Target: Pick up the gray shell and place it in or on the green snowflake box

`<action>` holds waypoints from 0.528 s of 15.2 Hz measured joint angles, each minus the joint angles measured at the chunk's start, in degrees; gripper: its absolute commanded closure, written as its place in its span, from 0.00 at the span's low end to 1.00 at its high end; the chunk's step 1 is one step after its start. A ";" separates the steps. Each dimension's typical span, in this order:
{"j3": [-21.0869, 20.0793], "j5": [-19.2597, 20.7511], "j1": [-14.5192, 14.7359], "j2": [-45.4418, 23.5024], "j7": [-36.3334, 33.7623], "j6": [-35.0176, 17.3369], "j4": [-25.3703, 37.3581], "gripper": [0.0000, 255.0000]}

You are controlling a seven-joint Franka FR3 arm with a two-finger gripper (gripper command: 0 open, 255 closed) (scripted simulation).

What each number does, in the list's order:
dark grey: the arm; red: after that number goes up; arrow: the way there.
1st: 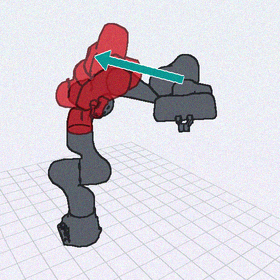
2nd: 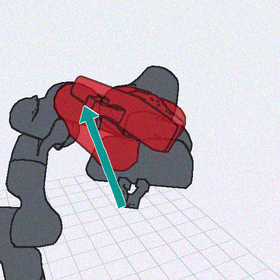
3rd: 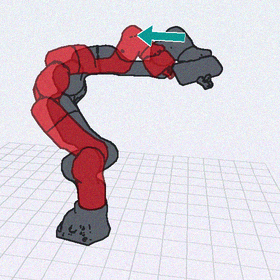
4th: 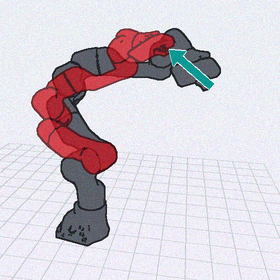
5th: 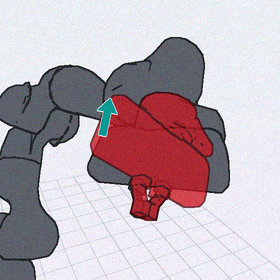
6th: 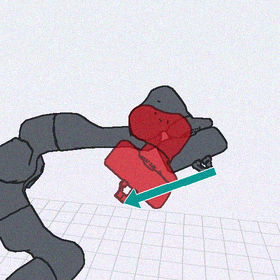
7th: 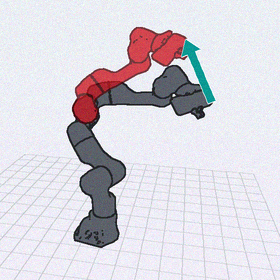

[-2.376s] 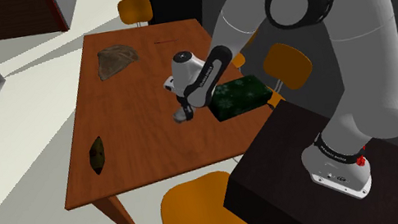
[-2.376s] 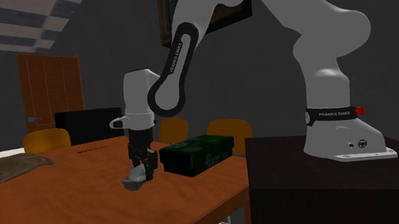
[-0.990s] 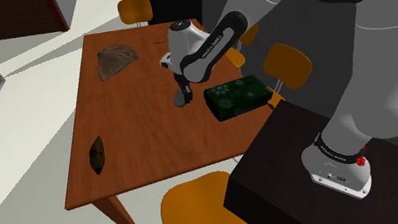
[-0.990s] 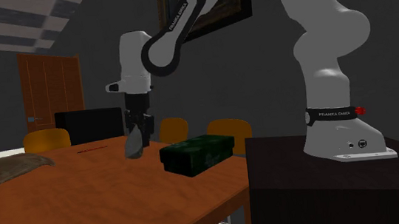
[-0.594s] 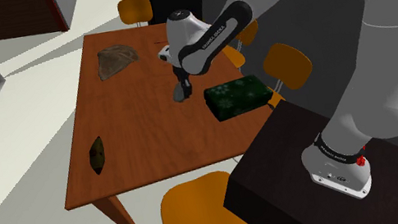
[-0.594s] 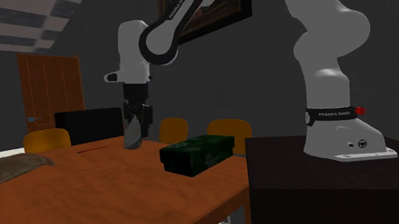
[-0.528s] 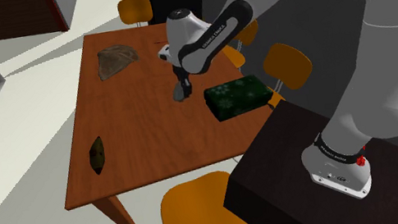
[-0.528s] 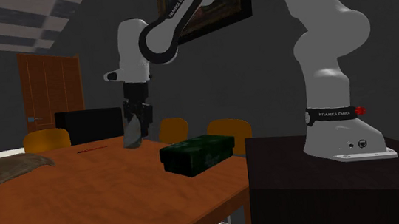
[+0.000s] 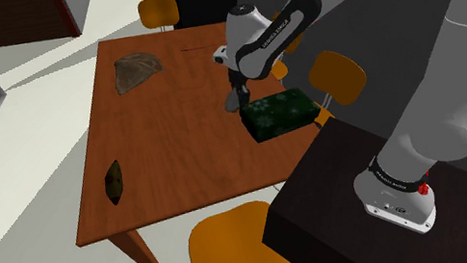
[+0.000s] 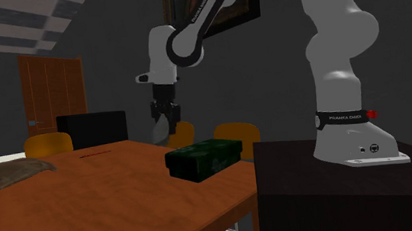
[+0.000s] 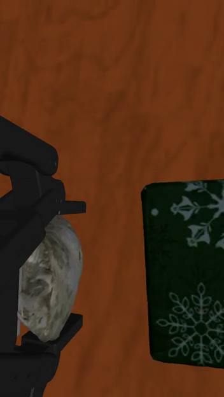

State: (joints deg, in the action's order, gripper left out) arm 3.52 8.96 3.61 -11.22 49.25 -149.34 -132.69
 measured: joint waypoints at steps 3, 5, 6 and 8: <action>1.44 -0.46 -2.67 2.73 4.32 -1.97 -4.28 1.00; 2.40 -0.83 -4.27 4.44 7.18 -2.57 -6.34 1.00; 2.85 -0.98 -4.97 5.08 8.46 -3.01 -7.33 1.00; 4.03 -1.44 -6.73 6.35 11.73 -3.68 -9.05 1.00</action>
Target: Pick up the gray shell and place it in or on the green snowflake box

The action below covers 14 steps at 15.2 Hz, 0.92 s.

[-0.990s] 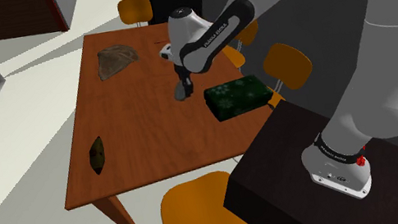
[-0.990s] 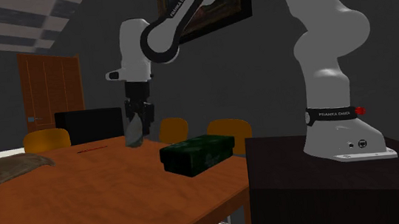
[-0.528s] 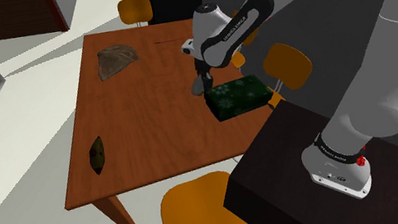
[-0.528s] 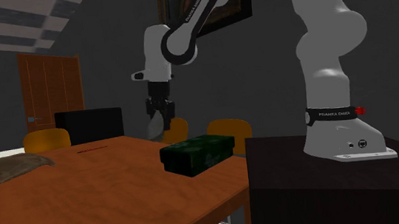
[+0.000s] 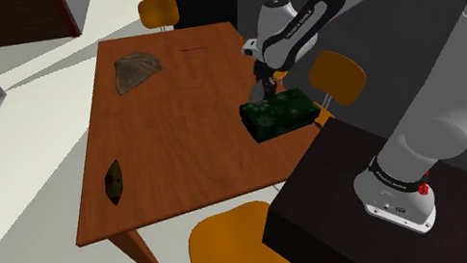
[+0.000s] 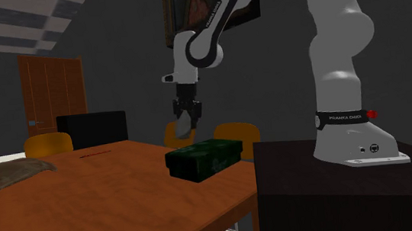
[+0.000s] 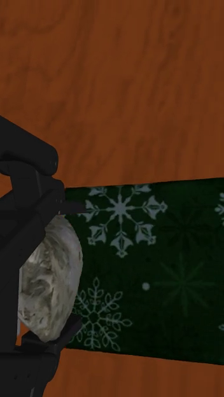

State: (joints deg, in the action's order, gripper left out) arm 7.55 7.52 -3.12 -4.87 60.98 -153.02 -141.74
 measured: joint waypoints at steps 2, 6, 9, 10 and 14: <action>1.32 -0.30 -1.74 1.75 3.31 -0.74 -2.27 1.00; 3.98 -1.34 -5.02 3.27 10.15 -1.75 -4.37 1.00; 4.72 -2.16 -5.95 1.80 12.44 -4.19 -5.29 1.00; 4.68 -2.42 -5.98 1.01 12.62 -5.00 -5.31 1.00; 4.49 -3.35 -6.19 -1.85 13.34 -8.29 -5.77 1.00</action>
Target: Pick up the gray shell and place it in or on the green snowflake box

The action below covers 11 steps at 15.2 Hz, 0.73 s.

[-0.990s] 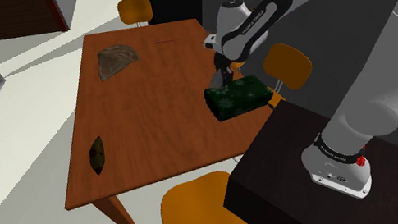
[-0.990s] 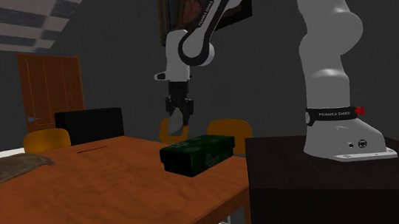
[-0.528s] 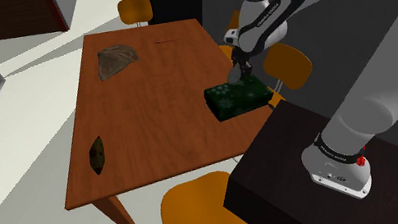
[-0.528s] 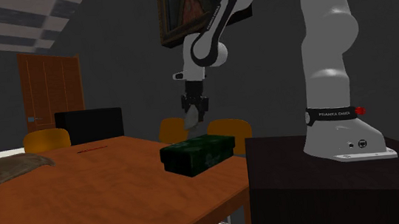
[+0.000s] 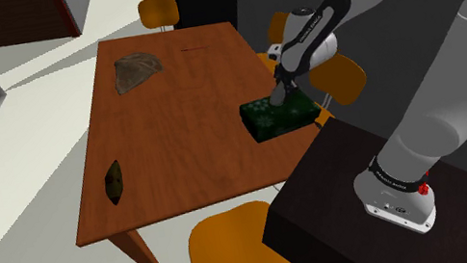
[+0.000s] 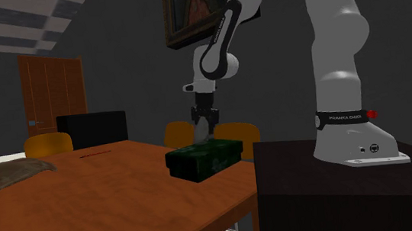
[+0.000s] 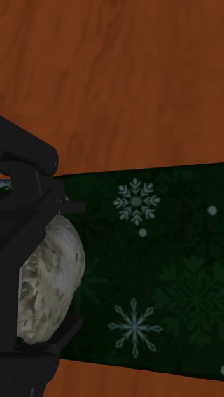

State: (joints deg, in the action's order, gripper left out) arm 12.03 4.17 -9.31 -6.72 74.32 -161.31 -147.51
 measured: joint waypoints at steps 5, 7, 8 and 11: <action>-0.84 -1.80 -0.57 -4.48 1.14 -4.35 0.46 1.00; -1.01 -2.20 -0.84 -5.09 1.47 -5.16 0.73 1.00; -1.03 -2.24 -0.83 -5.17 1.45 -5.24 0.79 1.00; -1.08 -2.32 -0.76 -5.39 1.37 -5.32 0.99 1.00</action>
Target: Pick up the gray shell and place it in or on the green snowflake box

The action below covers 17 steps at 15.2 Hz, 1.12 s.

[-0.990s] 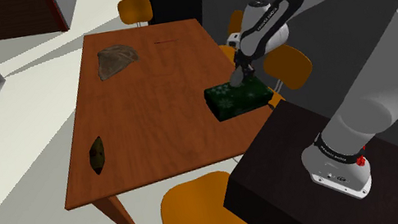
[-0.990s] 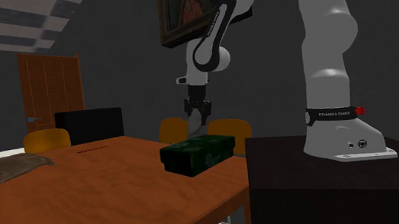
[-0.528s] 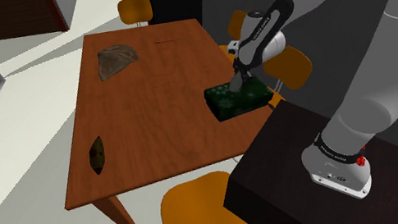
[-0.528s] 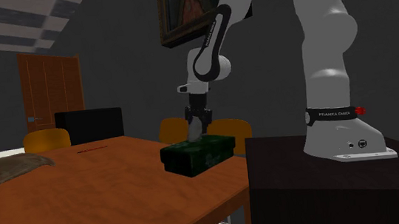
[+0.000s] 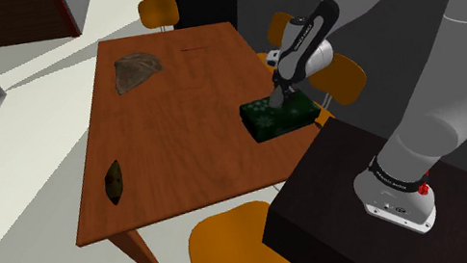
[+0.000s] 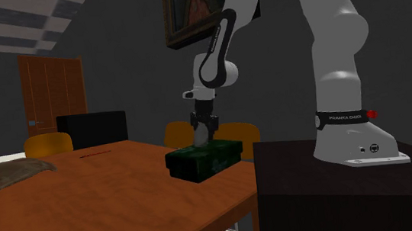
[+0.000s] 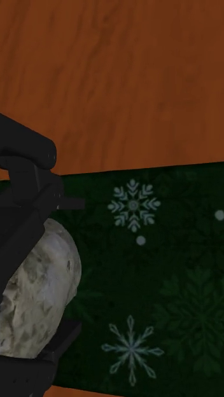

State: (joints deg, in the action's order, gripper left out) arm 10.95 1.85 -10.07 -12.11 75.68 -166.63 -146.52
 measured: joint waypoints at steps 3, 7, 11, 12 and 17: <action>0.07 -0.03 -0.14 -0.15 0.17 0.22 0.08 0.00; -0.06 -0.07 -0.05 -0.52 0.12 0.23 0.18 0.00; 1.26 1.93 0.92 4.61 -1.10 4.18 -1.07 0.00; 1.46 2.75 1.40 6.25 -2.00 5.55 -1.42 0.00; 1.68 3.52 1.50 8.28 -2.46 7.39 -1.73 0.00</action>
State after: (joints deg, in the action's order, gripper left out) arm 12.63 5.37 -8.57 -3.83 73.22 -159.24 -148.25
